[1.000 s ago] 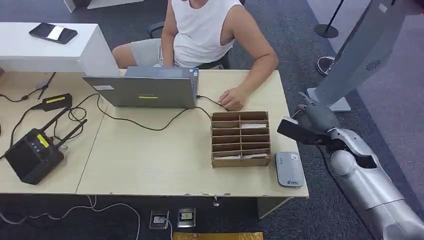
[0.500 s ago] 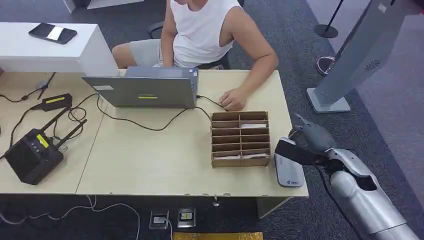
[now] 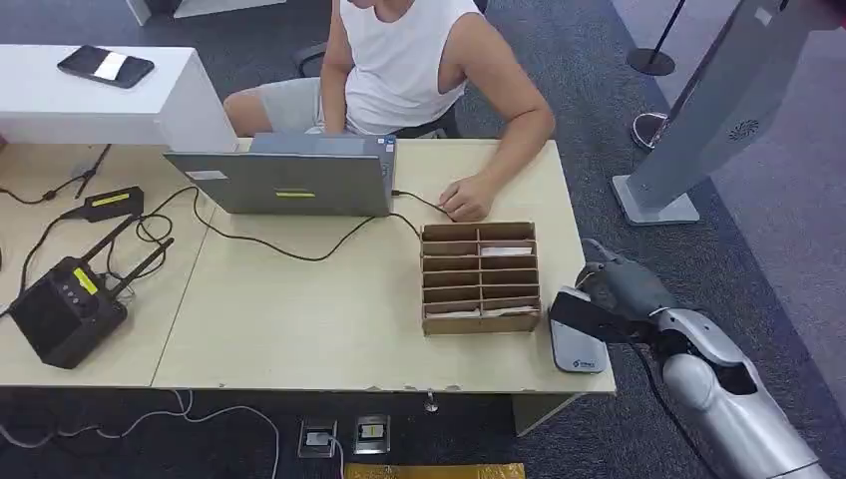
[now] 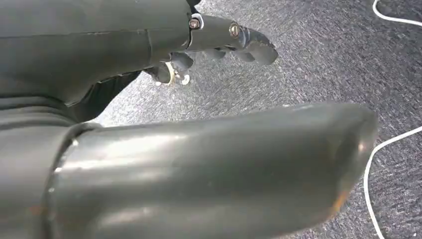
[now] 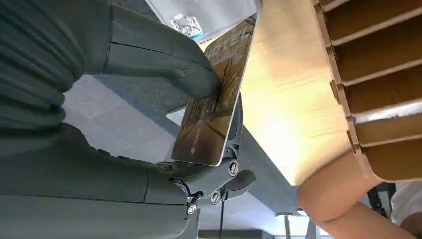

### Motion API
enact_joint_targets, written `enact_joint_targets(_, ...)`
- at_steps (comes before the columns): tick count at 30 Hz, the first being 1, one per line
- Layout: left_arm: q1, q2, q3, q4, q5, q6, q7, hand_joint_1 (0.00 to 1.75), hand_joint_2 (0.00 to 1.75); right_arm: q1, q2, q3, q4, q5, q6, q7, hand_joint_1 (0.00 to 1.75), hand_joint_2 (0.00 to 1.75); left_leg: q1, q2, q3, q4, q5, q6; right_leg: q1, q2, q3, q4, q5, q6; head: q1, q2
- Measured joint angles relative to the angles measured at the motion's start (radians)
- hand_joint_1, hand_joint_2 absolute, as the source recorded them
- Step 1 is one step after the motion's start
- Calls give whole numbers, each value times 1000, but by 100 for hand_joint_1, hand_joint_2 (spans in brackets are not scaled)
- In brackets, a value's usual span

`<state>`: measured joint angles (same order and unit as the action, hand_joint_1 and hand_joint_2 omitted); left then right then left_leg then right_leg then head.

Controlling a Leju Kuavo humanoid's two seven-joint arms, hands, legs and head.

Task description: Pass the card to the sensor for recognition and then transmit it.

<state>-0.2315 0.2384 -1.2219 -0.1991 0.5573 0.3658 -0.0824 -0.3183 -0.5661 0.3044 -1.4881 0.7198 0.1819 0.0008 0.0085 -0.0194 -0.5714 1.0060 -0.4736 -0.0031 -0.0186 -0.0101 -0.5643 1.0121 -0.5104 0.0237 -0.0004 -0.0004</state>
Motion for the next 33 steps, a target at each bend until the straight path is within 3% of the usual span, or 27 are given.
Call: enact_joint_targets(33, 5, -5, 0, 0, 5, 9, 10, 0, 0, 62, -24, -34, 94, 15, -13, -27, 175, 175, 0, 0, 0, 0, 0, 0, 0, 0, 0, 0, 0, -1, 0, 0)
